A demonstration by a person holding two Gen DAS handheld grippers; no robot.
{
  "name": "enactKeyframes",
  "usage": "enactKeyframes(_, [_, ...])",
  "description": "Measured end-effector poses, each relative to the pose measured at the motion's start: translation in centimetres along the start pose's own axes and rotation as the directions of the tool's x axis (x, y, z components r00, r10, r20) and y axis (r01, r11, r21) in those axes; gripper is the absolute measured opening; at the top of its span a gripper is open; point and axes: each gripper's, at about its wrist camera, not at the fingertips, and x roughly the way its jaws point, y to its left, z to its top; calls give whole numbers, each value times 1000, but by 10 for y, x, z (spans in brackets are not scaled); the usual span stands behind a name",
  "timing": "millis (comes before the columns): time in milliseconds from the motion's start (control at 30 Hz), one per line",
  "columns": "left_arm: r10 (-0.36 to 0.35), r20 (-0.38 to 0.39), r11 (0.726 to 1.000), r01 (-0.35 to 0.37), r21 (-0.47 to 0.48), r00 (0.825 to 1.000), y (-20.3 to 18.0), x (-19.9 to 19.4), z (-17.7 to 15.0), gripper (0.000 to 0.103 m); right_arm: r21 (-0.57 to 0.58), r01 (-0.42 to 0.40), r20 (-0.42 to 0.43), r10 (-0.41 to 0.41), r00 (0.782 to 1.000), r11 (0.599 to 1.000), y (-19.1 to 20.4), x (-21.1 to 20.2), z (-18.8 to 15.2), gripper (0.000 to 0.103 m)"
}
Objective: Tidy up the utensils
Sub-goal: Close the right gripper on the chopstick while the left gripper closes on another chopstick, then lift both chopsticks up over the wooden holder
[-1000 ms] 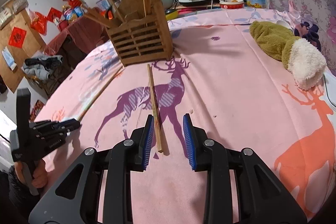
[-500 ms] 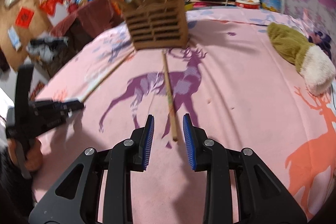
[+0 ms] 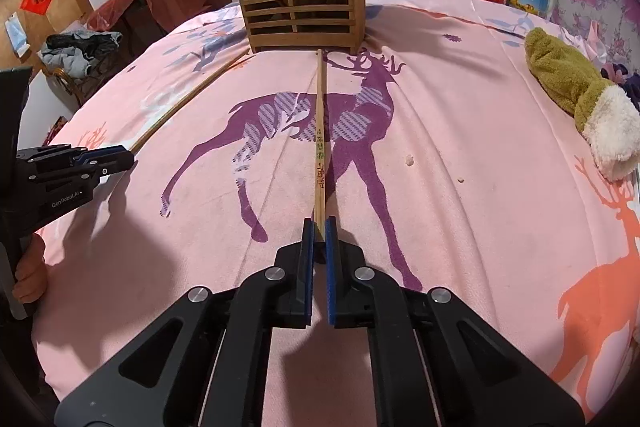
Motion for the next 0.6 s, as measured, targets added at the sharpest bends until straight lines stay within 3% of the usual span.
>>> enactKeyframes(200, [-31, 3, 999, 31, -13, 1000, 1, -3, 0, 6, -13, 6, 35, -5, 999, 1000, 3, -7, 2, 6])
enactKeyframes(500, [-30, 106, 999, 35, -37, 994, 6, -27, 4, 6, -22, 22, 139, -19, 990, 1000, 5, -27, 5, 6])
enactKeyframes(600, [-68, 97, 996, 73, -48, 993, 9, -27, 5, 6, -20, 19, 150, -16, 989, 1000, 4, -30, 6, 6])
